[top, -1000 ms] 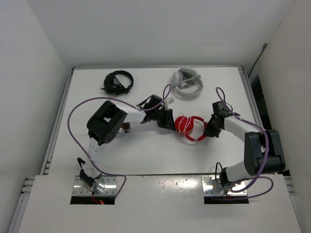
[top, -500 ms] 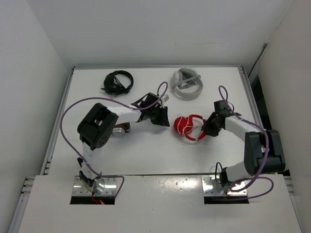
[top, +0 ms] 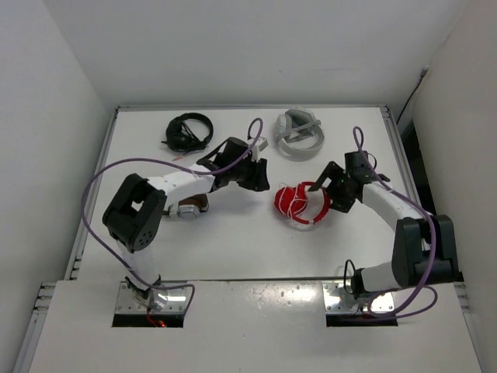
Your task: Wrap the headphones
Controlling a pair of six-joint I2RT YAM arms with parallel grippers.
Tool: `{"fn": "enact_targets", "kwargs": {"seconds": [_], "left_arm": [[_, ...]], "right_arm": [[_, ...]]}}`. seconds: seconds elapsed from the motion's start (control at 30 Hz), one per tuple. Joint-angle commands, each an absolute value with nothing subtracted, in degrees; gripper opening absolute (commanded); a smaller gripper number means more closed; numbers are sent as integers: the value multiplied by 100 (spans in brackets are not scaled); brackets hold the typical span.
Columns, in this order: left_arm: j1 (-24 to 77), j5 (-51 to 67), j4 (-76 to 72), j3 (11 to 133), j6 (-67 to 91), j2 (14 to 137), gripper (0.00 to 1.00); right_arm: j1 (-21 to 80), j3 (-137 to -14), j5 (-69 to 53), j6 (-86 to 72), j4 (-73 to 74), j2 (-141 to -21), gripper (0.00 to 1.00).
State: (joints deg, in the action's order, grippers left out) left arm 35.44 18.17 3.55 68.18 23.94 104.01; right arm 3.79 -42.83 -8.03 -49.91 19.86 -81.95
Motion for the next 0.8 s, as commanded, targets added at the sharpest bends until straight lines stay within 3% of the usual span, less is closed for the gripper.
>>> {"fn": "enact_targets", "kwargs": {"seconds": [0.0, 0.03, 0.1, 0.17, 0.27, 0.37, 0.43, 0.6, 0.77], "left_arm": [[3472, 1531, 535, 7022, 1812, 9766, 57], [3472, 1468, 614, 7022, 1697, 9660, 63], [3472, 1258, 922, 7163, 1356, 9335, 63], [3472, 1126, 1133, 7242, 1196, 9089, 73], [3472, 932, 1713, 7392, 1055, 8641, 77], [3349, 853, 2178, 7243, 888, 8140, 87], [3077, 773, 2381, 7181, 686, 7737, 99], [2410, 414, 3541, 7321, 81, 7278, 99], [1768, 291, 3806, 6672, -202, 6584, 99]], "right_arm": [[413, -4745, -1318, -4826, 1978, -7718, 94], [413, -4807, -1431, -4729, 2038, -7630, 95], [475, -5027, -1485, -4589, 2117, -7332, 95], [536, -5254, -1608, -4220, 2118, -7094, 95], [589, -5484, -1608, -3552, 2328, -6698, 95], [309, -5660, -1704, -2876, 2870, -6566, 99], [80, -5713, -1880, -2150, 3154, -6487, 99], [-1386, -5582, -2380, -311, 3945, -6039, 99], [-3258, -5195, -3496, 2212, 4498, -5774, 99]]}}
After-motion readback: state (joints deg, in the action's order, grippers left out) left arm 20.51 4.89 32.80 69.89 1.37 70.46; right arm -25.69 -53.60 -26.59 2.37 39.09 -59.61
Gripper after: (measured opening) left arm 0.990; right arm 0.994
